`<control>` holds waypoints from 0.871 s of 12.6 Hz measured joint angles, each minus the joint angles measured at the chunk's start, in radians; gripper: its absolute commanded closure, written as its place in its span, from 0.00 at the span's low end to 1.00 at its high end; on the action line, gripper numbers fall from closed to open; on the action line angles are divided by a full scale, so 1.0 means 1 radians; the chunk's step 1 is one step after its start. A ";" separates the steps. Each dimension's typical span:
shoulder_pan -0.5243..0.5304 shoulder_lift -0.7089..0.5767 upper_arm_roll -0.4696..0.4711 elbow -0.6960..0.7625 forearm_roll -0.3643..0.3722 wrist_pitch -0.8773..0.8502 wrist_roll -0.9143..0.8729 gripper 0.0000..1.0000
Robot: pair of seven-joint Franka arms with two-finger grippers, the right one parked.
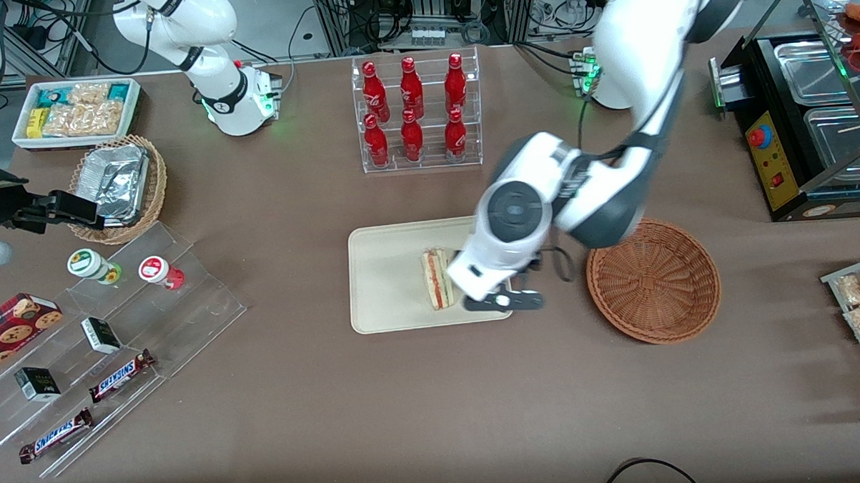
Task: Place sandwich from basket to tray
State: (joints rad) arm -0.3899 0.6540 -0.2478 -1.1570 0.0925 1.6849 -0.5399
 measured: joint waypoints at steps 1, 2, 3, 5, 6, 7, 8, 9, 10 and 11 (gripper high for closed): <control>0.036 -0.039 0.000 -0.043 -0.001 -0.002 0.067 0.00; 0.070 -0.077 0.000 -0.086 -0.001 -0.003 0.117 0.00; 0.100 -0.110 0.000 -0.123 -0.001 -0.003 0.159 0.00; 0.151 -0.163 0.000 -0.180 -0.002 -0.002 0.244 0.00; 0.175 -0.184 0.000 -0.201 -0.003 -0.002 0.275 0.00; 0.197 -0.202 0.000 -0.216 -0.006 -0.003 0.296 0.00; 0.217 -0.220 -0.001 -0.229 -0.009 -0.003 0.312 0.00; 0.233 -0.240 -0.001 -0.244 -0.010 -0.005 0.331 0.00; 0.250 -0.264 -0.001 -0.267 -0.011 -0.009 0.353 0.00; 0.268 -0.292 -0.001 -0.293 -0.016 -0.014 0.382 0.00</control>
State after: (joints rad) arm -0.1218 0.3616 -0.2488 -1.4502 0.0767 1.6704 -0.1581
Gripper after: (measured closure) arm 0.000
